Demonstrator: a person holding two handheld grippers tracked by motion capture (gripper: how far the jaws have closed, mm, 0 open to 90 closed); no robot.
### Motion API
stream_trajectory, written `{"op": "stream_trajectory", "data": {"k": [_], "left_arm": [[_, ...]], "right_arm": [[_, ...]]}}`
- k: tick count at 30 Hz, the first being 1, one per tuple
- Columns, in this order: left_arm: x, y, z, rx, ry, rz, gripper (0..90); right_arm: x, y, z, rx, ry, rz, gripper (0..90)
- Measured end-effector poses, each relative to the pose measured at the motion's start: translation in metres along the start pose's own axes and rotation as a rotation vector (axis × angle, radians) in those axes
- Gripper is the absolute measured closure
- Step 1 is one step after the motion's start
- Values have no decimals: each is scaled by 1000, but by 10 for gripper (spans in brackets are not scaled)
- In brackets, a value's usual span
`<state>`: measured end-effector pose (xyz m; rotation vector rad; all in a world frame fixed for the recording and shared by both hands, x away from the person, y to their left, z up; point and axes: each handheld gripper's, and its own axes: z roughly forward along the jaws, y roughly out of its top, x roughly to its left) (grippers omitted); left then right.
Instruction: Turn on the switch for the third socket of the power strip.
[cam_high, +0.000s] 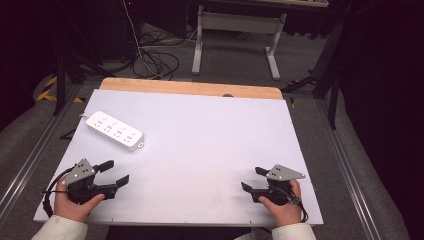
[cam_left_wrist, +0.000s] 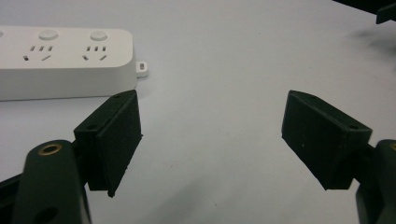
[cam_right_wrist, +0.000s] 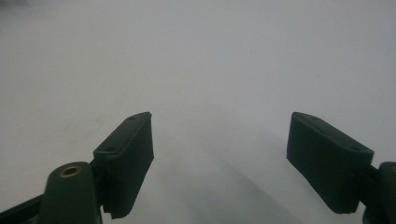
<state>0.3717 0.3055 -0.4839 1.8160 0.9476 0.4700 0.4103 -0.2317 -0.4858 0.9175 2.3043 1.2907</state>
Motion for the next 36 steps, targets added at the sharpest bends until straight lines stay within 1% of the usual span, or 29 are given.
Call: {"op": "stream_trajectory", "data": {"k": [1, 6, 8, 11, 14, 15, 17, 21, 22, 23, 25, 27, 30, 31, 32, 34, 35, 36], "left_arm": [[-1, 0, 0, 1, -2, -5, 202], [-1, 1, -1, 6, 6, 10, 202], [0, 2, -2, 12, 8, 22, 202], [-1, 2, -2, 19, 15, 25, 202], [-1, 3, -2, 27, 24, 24, 202], [-1, 3, -2, 28, 24, 16, 202], [-1, 4, -3, 36, 33, 13, 202], [-1, 6, -3, 45, 29, -7, 203], [0, 7, -4, 47, 29, 1, 203], [0, 8, -4, 45, 27, -4, 202], [0, 10, -4, 50, 26, 1, 202], [1, 13, -4, 62, 25, -3, 201], [2, 19, -4, 77, 30, 4, 202], [2, 21, -4, 81, 27, 8, 202], [2, 23, -4, 80, 19, 2, 202], [4, 27, -5, 86, 17, 14, 211], [3, 28, -5, 83, 8, 3, 215], [4, 30, -5, 82, 5, 3, 216]], "right_arm": [[0, 0, 0, -1, 1, 0, 235], [0, 0, -1, -10, 1, 1, 233], [0, 0, -1, -11, 3, 0, 233], [0, 0, -2, -17, 4, -1, 233], [1, 0, -2, -23, 6, -3, 233], [1, 0, -2, -23, 6, -3, 233], [1, 0, -2, -24, 7, -5, 233], [1, 0, -2, -24, 9, -8, 231], [2, 0, -2, -24, 10, -8, 231], [2, 1, -1, -24, 10, -8, 231], [2, 1, -1, -24, 10, -10, 231], [2, 1, -1, -22, 11, -8, 231], [3, 1, -1, -20, 12, -7, 231], [3, 1, 0, -20, 14, -7, 231], [3, 1, 0, -20, 15, -7, 231], [3, 1, 0, -18, 15, -7, 232], [3, 1, 0, -17, 15, -7, 232], [3, 1, 0, -16, 17, -5, 233]]}}
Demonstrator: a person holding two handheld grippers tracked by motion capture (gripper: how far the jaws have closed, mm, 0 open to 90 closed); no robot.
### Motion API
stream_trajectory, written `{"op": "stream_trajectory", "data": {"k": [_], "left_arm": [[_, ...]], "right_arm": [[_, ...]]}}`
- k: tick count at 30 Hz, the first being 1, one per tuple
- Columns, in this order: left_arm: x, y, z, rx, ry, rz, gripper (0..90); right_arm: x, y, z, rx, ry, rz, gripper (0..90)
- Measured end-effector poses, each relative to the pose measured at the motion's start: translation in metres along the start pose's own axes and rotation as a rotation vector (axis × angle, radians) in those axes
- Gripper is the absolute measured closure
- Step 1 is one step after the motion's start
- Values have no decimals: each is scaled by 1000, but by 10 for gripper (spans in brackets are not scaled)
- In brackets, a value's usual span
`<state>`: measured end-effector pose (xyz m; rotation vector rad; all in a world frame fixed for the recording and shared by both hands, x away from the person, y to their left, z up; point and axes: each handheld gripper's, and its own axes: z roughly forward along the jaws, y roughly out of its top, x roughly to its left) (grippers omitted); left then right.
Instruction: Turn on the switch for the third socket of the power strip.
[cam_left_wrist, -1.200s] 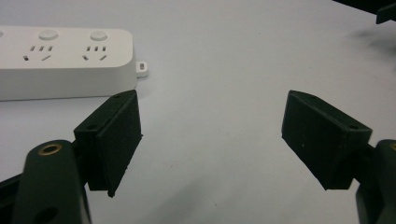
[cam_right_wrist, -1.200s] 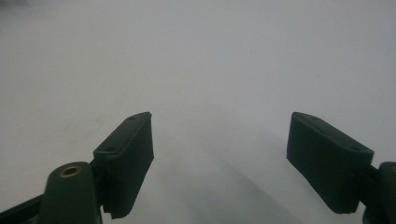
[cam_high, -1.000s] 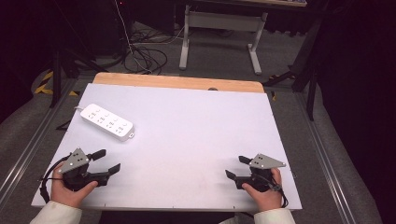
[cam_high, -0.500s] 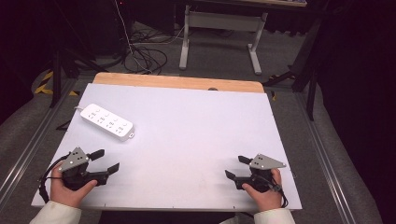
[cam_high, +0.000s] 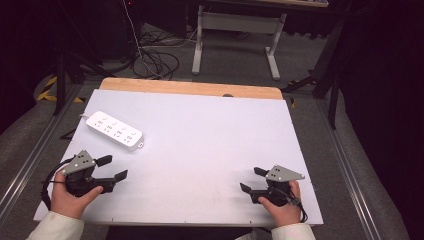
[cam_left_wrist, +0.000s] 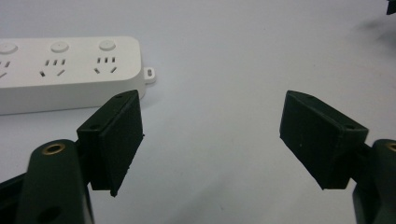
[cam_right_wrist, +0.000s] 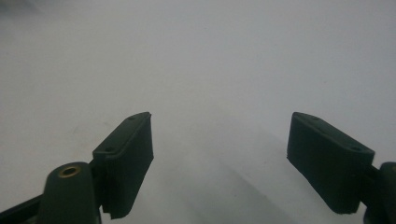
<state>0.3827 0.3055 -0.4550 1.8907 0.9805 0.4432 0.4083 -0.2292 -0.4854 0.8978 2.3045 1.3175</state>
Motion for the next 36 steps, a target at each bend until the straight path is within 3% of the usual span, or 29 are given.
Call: {"op": "stream_trajectory", "data": {"k": [8, 13, 19, 26, 27, 36], "left_arm": [[6, 14, 1, 16, -12, -22, 218], [9, 25, 0, 26, 0, -3, 217], [13, 33, 1, 25, -7, -18, 218], [18, 41, 3, 32, 7, -1, 218], [17, 42, 3, 34, -2, -15, 219], [23, 56, 5, 32, 10, -13, 224]], "right_arm": [[1, 0, 1, 3, 5, -6, 235], [1, 0, 1, 1, 7, -5, 235], [1, 0, 1, 1, 8, -5, 235], [1, 0, 1, 4, 10, -7, 235], [1, 0, 1, 4, 11, -7, 235], [1, -1, 1, 5, 13, -5, 235]]}}
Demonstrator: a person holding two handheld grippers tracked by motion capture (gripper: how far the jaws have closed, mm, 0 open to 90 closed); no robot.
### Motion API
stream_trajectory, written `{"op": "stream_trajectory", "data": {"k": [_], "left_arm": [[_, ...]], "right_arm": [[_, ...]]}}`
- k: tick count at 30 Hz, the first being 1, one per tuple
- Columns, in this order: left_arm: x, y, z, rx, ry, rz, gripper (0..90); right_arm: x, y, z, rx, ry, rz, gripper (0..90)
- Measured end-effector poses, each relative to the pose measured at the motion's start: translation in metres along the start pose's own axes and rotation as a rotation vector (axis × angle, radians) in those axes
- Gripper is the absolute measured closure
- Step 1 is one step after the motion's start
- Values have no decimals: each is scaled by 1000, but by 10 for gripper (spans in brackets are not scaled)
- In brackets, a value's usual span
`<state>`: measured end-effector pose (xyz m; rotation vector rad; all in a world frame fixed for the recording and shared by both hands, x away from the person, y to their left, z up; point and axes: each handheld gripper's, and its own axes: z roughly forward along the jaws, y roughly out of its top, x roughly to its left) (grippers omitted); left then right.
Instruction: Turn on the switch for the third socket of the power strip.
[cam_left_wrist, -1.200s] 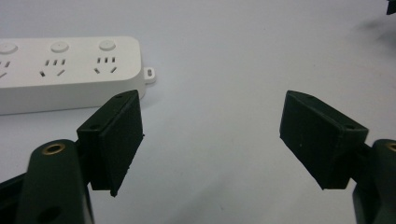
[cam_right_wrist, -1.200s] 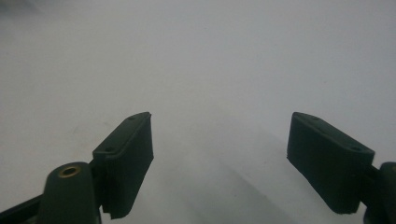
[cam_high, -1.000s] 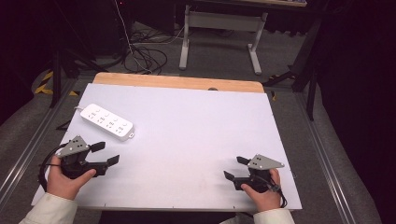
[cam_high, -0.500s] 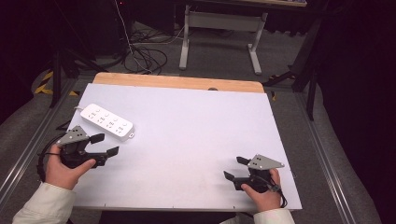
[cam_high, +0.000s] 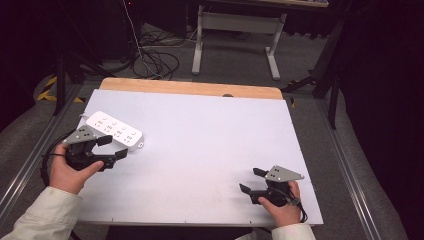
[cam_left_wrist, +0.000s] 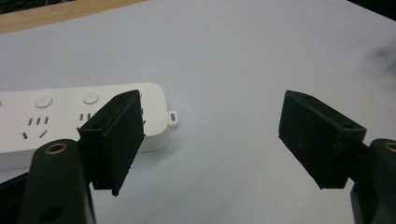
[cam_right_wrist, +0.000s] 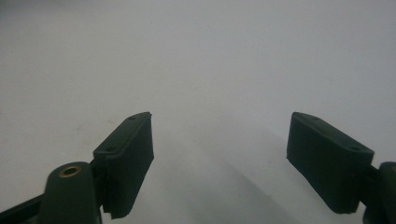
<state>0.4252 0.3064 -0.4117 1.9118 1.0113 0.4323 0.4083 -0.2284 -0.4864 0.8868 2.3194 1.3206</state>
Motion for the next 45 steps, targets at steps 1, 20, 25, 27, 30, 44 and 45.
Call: {"op": "stream_trajectory", "data": {"k": [1, 20, 25, 27, 30, 44, 45], "left_arm": [[1, 1, 0, 0, -1, -4, 226], [19, 27, 14, 33, 39, 1, 280], [25, 33, 19, 35, 37, -24, 295], [28, 36, 21, 29, 37, -27, 299], [30, 39, 24, 37, 42, -29, 302], [56, 42, 43, 50, 71, -90, 347], [58, 41, 45, 51, 74, -95, 348]], "right_arm": [[0, 0, 0, 0, 0, -1, 235], [0, 0, -1, -1, 3, 6, 240], [-1, -1, -1, -1, 5, 7, 240], [-1, -1, 0, -4, 7, 8, 240], [-1, -1, -1, -1, 7, 7, 240], [-2, -1, 0, 0, 10, 10, 240], [-2, -1, 0, 0, 11, 9, 240]]}}
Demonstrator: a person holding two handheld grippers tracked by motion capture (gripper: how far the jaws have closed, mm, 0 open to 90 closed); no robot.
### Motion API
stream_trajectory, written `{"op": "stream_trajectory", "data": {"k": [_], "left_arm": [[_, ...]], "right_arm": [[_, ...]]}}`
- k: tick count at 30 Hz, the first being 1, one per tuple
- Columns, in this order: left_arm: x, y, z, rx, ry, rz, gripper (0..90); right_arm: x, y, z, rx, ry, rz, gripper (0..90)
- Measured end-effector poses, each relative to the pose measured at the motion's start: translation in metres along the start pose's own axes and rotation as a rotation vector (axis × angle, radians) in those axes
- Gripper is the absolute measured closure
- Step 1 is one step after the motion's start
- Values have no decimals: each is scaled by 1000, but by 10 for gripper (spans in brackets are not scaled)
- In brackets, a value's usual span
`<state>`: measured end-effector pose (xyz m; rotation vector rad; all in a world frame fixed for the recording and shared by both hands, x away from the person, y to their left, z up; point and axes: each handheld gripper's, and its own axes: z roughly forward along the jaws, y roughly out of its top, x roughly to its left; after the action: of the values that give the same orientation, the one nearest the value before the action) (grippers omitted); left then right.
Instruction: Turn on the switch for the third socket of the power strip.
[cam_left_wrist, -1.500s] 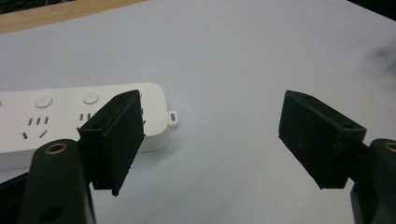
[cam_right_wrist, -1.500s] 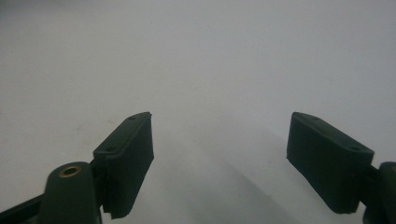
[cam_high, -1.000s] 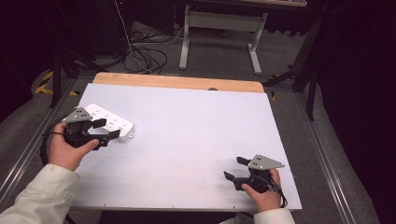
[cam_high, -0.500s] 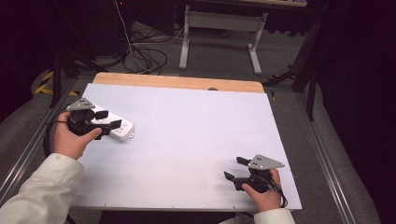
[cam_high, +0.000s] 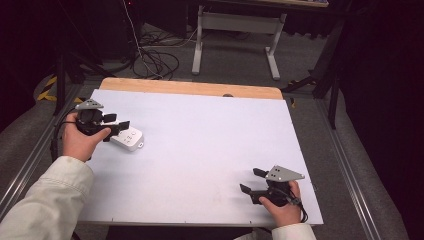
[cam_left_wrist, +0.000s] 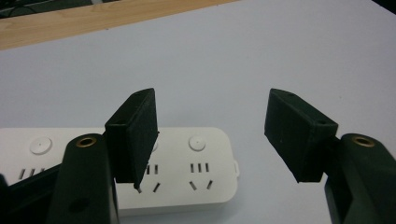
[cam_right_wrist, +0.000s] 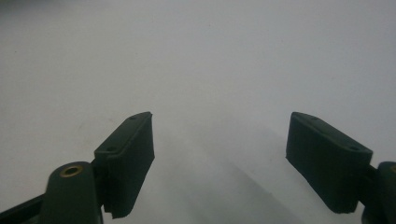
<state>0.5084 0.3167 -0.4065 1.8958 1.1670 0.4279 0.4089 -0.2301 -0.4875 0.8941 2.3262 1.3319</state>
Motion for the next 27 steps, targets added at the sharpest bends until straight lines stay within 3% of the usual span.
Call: {"op": "stream_trajectory", "data": {"k": [7, 15, 20, 27], "left_arm": [[9, -2, 7, 13, 32, -20, 399], [16, -6, 14, 37, 26, -56, 601], [17, -9, 22, 40, 7, -45, 728], [18, -11, 29, 44, 22, -33, 882]], "right_arm": [[0, 0, 0, -1, 2, -1, 241], [0, 0, -1, -3, 4, -2, 244], [0, 0, -1, -5, 4, -3, 247], [0, 0, -2, -7, 8, -5, 251]]}}
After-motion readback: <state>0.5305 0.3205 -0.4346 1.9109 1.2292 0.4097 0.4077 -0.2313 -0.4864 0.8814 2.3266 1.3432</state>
